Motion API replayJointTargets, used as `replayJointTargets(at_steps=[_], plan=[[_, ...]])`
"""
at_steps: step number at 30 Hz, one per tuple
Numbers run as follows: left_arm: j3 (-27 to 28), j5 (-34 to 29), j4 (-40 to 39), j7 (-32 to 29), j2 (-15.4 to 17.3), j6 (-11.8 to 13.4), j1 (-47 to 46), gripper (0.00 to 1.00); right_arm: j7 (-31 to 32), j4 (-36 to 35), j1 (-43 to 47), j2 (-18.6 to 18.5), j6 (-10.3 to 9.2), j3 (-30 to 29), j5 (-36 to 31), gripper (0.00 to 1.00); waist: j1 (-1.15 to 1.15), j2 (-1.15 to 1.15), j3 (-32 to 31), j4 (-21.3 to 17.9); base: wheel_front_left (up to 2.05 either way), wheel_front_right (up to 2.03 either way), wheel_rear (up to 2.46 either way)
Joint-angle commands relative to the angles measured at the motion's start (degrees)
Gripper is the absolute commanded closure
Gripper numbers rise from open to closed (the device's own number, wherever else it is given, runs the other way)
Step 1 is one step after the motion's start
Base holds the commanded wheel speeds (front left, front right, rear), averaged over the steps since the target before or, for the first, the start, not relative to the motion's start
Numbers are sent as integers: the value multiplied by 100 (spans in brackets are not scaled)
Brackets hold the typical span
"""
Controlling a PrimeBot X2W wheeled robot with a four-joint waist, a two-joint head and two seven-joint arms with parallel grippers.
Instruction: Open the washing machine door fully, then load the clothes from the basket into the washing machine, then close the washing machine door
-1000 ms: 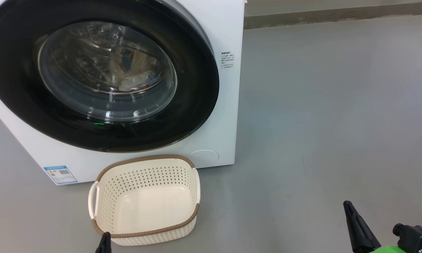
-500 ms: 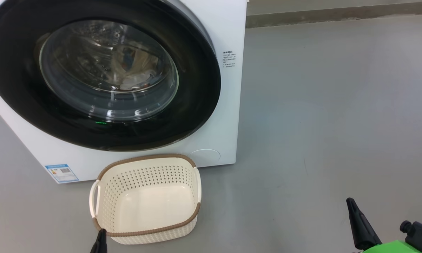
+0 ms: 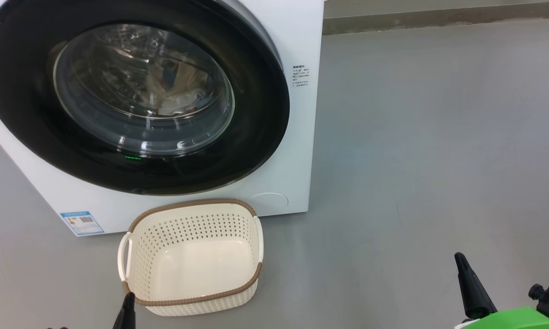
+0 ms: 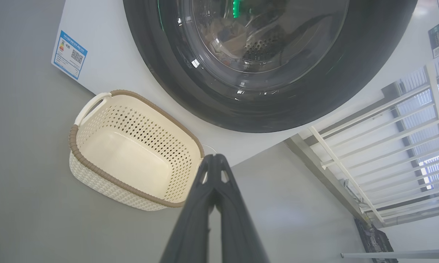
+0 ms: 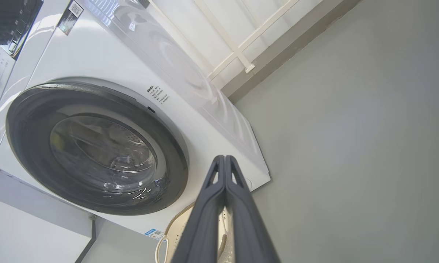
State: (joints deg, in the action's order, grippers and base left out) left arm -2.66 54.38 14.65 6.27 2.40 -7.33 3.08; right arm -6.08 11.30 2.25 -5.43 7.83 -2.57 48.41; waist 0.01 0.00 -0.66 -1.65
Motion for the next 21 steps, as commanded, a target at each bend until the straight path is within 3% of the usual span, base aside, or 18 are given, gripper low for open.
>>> replayJointTargets(at_steps=[1, 21], plan=[[143, 126, -111, -27, 95, -7, -282, 100, 21, -112, -230, -30, -15, 32, 168, 100, 0, 0, 1, 2, 0, 0, 0], [320, 1245, -99, -354, 118, -9, -467, 100, 353, -1, -407, 26, -21, -54, 1442, 100, 0, 0, 26, 50, 0, 0, 0]])
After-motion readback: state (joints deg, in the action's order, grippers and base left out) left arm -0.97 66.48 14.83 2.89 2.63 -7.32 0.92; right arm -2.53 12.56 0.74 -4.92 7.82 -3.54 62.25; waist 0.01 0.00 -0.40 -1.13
